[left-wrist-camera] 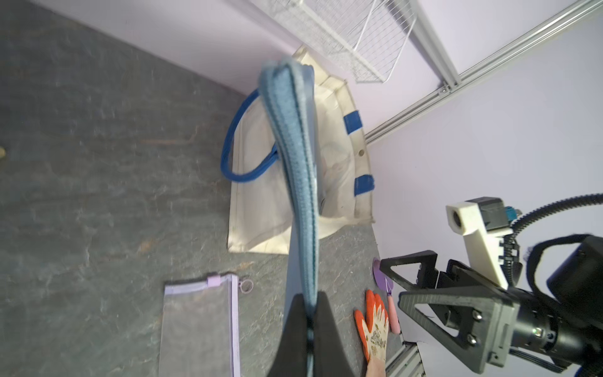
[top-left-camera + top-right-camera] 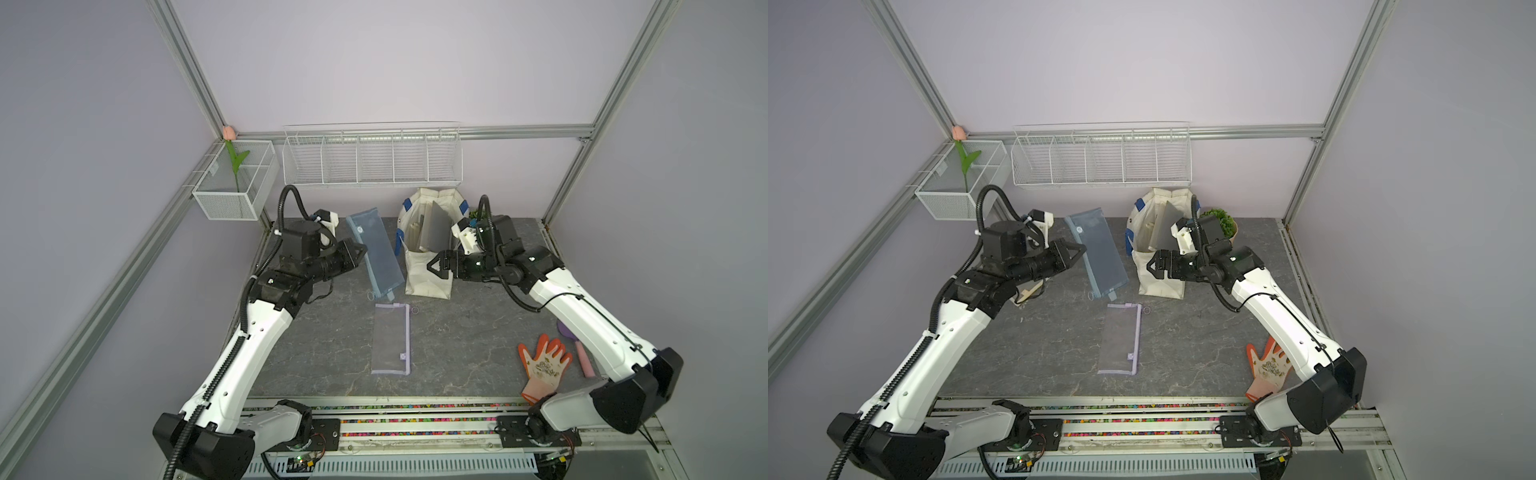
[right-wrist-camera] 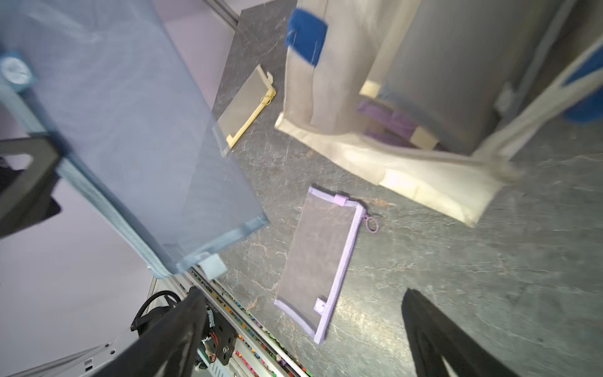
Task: Put the pencil pouch into the canvas bag
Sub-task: Place the pencil pouch in the canvas bag.
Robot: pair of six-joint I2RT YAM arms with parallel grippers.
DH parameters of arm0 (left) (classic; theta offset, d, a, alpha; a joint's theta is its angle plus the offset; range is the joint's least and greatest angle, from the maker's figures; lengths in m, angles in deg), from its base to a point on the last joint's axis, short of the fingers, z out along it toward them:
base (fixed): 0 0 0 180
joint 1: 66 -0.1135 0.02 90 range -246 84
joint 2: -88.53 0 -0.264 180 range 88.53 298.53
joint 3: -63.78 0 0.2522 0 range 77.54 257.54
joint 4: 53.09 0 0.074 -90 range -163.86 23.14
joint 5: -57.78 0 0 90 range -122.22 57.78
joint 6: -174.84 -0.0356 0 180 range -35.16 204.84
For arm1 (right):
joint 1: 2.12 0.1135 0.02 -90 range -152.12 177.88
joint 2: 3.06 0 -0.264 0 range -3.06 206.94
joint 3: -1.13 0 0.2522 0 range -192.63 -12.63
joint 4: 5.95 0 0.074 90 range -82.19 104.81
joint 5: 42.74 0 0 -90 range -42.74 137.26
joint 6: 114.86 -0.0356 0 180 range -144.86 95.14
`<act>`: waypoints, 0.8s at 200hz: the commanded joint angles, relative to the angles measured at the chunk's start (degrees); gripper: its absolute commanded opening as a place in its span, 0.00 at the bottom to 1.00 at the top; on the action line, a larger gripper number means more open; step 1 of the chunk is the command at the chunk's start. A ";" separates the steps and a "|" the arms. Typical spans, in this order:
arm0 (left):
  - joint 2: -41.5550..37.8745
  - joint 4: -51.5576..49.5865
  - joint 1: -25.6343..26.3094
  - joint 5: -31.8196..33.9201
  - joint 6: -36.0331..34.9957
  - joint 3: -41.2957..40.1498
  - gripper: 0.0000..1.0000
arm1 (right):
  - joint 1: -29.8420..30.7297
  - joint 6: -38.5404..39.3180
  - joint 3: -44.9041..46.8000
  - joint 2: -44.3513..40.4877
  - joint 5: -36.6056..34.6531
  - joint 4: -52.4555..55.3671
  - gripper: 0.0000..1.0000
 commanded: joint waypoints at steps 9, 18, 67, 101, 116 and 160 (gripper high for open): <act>9.28 -8.46 3.69 5.99 -7.65 14.82 0.00 | -5.05 3.15 -1.19 -3.54 0.33 5.15 0.95; 13.00 -9.76 4.38 6.68 -8.55 19.54 0.00 | -6.20 3.25 -0.92 -4.39 0.62 5.53 0.95; 34.09 -13.46 7.91 10.25 -13.21 46.75 0.00 | -7.66 1.87 4.16 -9.29 0.88 5.80 0.95; 49.44 -19.09 11.22 11.48 -14.37 67.05 0.00 | -8.07 2.01 5.33 -12.06 -0.43 8.14 0.95; 53.61 -19.51 12.74 11.95 -14.35 70.89 0.00 | -8.78 2.43 5.52 -13.31 -0.90 9.42 0.95; 56.75 -19.23 15.83 14.59 -16.74 67.70 0.00 | -12.11 3.55 6.21 -16.11 -0.24 11.83 0.95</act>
